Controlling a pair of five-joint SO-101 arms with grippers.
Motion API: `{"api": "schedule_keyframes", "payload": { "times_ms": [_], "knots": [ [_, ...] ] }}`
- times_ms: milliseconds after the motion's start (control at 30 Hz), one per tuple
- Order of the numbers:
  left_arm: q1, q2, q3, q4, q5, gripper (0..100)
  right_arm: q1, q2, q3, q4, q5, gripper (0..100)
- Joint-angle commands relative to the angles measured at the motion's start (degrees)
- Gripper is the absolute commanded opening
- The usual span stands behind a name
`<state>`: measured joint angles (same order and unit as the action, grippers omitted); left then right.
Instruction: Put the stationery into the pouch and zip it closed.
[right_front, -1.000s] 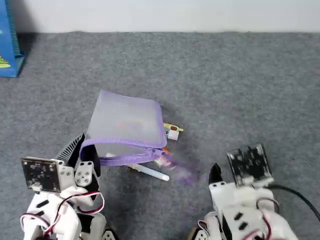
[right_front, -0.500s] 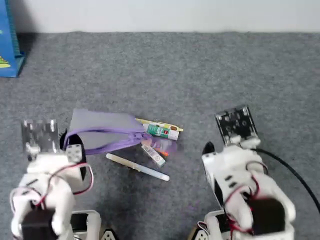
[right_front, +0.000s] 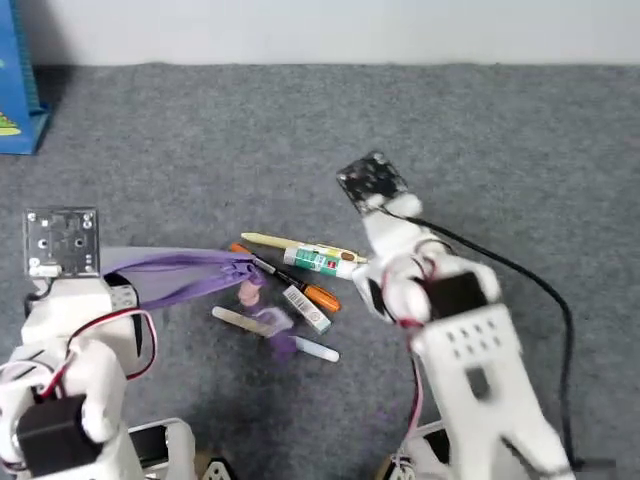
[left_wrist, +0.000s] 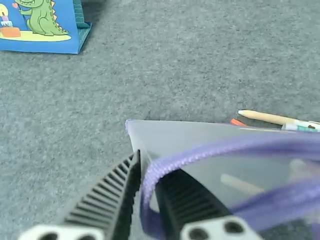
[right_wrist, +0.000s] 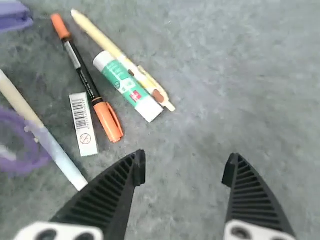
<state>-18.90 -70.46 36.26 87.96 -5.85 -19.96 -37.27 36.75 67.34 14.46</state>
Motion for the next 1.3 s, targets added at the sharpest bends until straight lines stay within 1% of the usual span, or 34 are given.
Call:
{"api": "schedule_keyframes", "payload": {
  "times_ms": [0,200,367,600,767,833,967,1067,1167,1267],
  "knots": [
    [-0.3,-2.9,-3.4,1.4,-0.5,1,-1.8,8.4,-0.8,-5.3,3.6,24.5],
    [-0.3,-5.4,-2.0,2.6,-0.4,1,-4.4,20.1,-0.8,-14.0,8.4,24.5],
    [-0.3,-5.4,0.3,2.3,-0.4,1,-6.4,26.1,-0.8,-20.2,10.4,24.4],
    [-0.5,-5.5,0.4,2.4,-0.4,1,-9.5,32.8,-0.9,-28.4,10.5,24.4],
    [-0.5,-5.5,0.4,2.5,-0.4,1,-10.1,39.3,-3.1,-29.7,10.4,24.3],
    [-0.5,-5.5,0.4,2.6,-0.4,1,-9.9,41.6,-4.4,-29.7,10.4,21.2],
    [-0.5,-5.5,0.4,2.6,-0.4,1,-9.3,43.4,-5.6,-29.8,10.4,8.9],
    [-0.5,-5.5,0.4,2.6,-0.4,1,-8.0,42.8,-5.7,-29.6,10.4,2.1],
    [-0.5,-5.5,0.4,2.6,-0.4,1,-5.8,40.3,-5.4,-29.0,10.3,0.9],
    [-0.5,-5.5,0.4,2.6,-0.4,1,-4.2,36.5,-5.4,-24.1,10.3,0.9]
  ]
}}
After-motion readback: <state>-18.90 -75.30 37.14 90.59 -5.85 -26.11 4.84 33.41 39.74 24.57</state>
